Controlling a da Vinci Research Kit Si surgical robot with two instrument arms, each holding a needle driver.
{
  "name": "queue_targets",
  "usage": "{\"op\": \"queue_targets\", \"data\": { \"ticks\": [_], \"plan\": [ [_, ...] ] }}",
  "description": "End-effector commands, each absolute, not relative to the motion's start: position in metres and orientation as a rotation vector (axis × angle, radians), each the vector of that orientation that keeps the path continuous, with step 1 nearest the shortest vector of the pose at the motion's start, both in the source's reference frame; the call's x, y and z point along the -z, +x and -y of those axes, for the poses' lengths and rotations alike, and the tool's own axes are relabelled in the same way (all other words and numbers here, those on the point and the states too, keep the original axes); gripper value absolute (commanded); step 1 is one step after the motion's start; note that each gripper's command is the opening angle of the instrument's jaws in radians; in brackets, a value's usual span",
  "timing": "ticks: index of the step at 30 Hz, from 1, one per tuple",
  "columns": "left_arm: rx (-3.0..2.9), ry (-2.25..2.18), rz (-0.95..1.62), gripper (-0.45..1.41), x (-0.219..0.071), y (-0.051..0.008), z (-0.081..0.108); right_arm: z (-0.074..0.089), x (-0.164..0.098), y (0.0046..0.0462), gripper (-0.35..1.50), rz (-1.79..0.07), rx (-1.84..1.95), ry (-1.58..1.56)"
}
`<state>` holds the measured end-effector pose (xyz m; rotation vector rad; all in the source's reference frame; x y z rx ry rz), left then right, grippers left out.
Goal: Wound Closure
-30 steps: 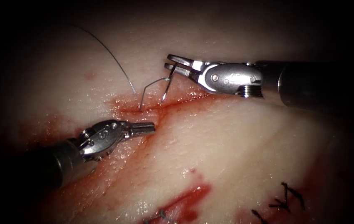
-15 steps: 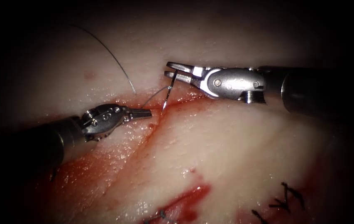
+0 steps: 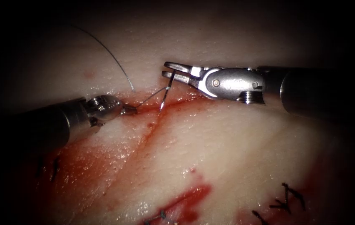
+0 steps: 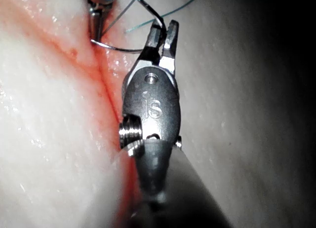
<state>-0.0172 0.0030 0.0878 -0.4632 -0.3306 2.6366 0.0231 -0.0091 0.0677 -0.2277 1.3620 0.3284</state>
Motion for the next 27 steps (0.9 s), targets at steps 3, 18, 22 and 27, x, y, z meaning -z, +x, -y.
{"op": "queue_targets", "data": {
  "ticks": [3, 18, 22, 27],
  "plan": [
    [-2.679, -0.392, 0.336, -0.45, -0.0892, -0.0178, -0.0033, 0.0088, -0.0684, 0.025, -0.35, -1.386, -0.305, -0.226],
    [-2.751, -0.269, 0.444, 0.89, -0.0889, -0.0179, -0.0017, 0.0095, -0.0729, 0.0277, -0.35, -1.362, -0.239, -0.259],
    [-2.757, -0.271, 0.445, 1.01, -0.0889, -0.0178, -0.0017, 0.0102, -0.0734, 0.0285, -0.35, -1.364, -0.221, -0.254],
    [-2.755, -0.275, 0.469, 0.96, -0.0886, -0.0178, -0.0019, 0.0109, -0.0738, 0.0298, -0.35, -1.378, -0.196, -0.247]
  ]
}}
